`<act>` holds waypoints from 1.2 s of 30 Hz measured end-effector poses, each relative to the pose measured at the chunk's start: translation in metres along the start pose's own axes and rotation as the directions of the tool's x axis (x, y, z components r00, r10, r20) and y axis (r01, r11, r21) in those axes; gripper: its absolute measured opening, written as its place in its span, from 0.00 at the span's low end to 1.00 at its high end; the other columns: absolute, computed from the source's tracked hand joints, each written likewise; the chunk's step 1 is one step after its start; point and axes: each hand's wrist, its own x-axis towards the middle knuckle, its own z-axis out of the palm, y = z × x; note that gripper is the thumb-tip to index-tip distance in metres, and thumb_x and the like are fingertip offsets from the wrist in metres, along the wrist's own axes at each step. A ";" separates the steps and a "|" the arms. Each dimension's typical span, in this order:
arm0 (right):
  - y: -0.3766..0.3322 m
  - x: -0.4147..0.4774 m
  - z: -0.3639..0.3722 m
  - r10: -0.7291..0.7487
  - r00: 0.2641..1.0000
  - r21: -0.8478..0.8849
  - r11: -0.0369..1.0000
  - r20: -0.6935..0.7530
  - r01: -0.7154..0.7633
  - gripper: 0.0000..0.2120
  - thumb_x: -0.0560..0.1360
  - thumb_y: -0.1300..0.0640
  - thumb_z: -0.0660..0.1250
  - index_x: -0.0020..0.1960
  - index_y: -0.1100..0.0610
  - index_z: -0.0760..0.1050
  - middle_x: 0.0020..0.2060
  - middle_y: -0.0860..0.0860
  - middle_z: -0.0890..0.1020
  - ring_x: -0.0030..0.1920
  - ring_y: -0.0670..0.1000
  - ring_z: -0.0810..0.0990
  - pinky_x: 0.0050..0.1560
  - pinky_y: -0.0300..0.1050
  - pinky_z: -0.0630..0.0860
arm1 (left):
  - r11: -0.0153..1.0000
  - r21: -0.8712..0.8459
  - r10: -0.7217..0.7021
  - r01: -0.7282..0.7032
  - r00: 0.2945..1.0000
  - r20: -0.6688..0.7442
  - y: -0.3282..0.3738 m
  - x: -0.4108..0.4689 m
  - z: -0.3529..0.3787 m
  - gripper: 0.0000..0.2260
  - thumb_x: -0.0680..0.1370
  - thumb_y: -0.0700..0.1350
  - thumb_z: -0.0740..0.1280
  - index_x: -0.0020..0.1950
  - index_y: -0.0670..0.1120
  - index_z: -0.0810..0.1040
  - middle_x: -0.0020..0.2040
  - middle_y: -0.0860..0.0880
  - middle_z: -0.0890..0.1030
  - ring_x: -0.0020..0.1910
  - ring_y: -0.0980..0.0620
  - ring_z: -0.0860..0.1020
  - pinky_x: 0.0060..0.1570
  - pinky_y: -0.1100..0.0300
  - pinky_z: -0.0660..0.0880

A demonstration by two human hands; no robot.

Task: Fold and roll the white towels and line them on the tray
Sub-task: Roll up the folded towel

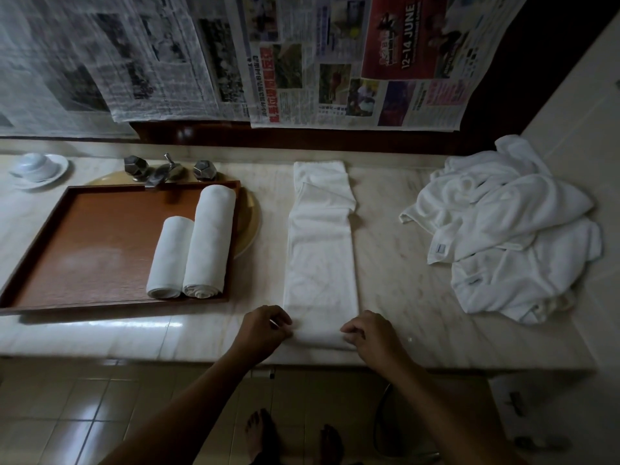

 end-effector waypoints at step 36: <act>0.003 -0.027 -0.003 -0.001 0.999 0.175 0.985 -0.047 0.009 0.07 0.79 0.55 0.70 0.57 0.49 0.83 0.51 0.43 0.84 0.53 0.42 0.80 0.55 0.43 0.79 | 0.996 0.061 0.063 -0.067 0.995 0.072 -0.004 -0.026 -0.001 0.07 0.77 0.44 0.74 0.49 0.55 0.80 0.45 0.59 0.81 0.43 0.63 0.79 0.38 0.75 0.70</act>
